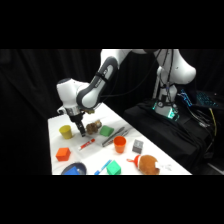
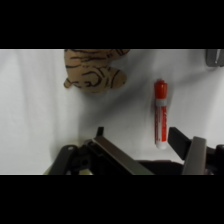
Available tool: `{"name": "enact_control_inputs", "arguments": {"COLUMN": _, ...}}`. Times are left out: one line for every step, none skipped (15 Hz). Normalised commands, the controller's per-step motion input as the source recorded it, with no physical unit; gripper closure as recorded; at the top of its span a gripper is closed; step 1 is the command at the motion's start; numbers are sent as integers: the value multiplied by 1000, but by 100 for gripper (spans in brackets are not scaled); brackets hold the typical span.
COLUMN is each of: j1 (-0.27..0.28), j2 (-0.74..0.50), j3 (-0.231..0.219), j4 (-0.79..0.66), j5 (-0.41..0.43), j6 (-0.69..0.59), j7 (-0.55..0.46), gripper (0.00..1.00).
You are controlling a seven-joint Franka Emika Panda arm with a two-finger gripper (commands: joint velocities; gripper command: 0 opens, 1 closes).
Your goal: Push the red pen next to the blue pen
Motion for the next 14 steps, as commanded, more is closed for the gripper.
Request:
{"name": "enact_control_inputs", "arguments": {"j1": -66, "j2": 172, "j3": 74, "j4": 188, "j5": 73, "j6": 29, "j7": -200, "gripper": 0}}
{"name": "enact_control_inputs", "arguments": {"j1": -65, "j2": 162, "j3": 69, "j4": 186, "j5": 64, "j6": 32, "j7": -197, "gripper": 0}}
{"name": "enact_control_inputs", "arguments": {"j1": -67, "j2": 151, "j3": 69, "j4": 181, "j5": 62, "j6": 32, "j7": -197, "gripper": 0}}
{"name": "enact_control_inputs", "arguments": {"j1": -64, "j2": 149, "j3": 69, "j4": 180, "j5": 55, "j6": 38, "j7": -193, "gripper": 0}}
{"name": "enact_control_inputs", "arguments": {"j1": -55, "j2": 157, "j3": 67, "j4": 182, "j5": 45, "j6": 51, "j7": -186, "gripper": 0}}
{"name": "enact_control_inputs", "arguments": {"j1": -44, "j2": 162, "j3": 58, "j4": 185, "j5": 28, "j6": 60, "j7": -175, "gripper": 0}}
{"name": "enact_control_inputs", "arguments": {"j1": -37, "j2": 177, "j3": 56, "j4": 197, "j5": 18, "j6": 61, "j7": -172, "gripper": 0}}
{"name": "enact_control_inputs", "arguments": {"j1": -34, "j2": 175, "j3": 55, "j4": 201, "j5": 11, "j6": 64, "j7": -173, "gripper": 0}}
{"name": "enact_control_inputs", "arguments": {"j1": -29, "j2": 175, "j3": 51, "j4": 207, "j5": -1, "j6": 67, "j7": -175, "gripper": 0}}
{"name": "enact_control_inputs", "arguments": {"j1": -27, "j2": 177, "j3": 45, "j4": 223, "j5": -9, "j6": 62, "j7": -171, "gripper": 0}}
{"name": "enact_control_inputs", "arguments": {"j1": -26, "j2": 174, "j3": 38, "j4": 243, "j5": -19, "j6": 51, "j7": -168, "gripper": 0}}
{"name": "enact_control_inputs", "arguments": {"j1": -27, "j2": 164, "j3": 29, "j4": 253, "j5": -32, "j6": 40, "j7": -166, "gripper": 0}}
{"name": "enact_control_inputs", "arguments": {"j1": -36, "j2": 146, "j3": 19, "j4": 264, "j5": -42, "j6": 21, "j7": -171, "gripper": 0}}
{"name": "enact_control_inputs", "arguments": {"j1": -45, "j2": 129, "j3": 13, "j4": 269, "j5": -46, "j6": 6, "j7": -171, "gripper": 0}}
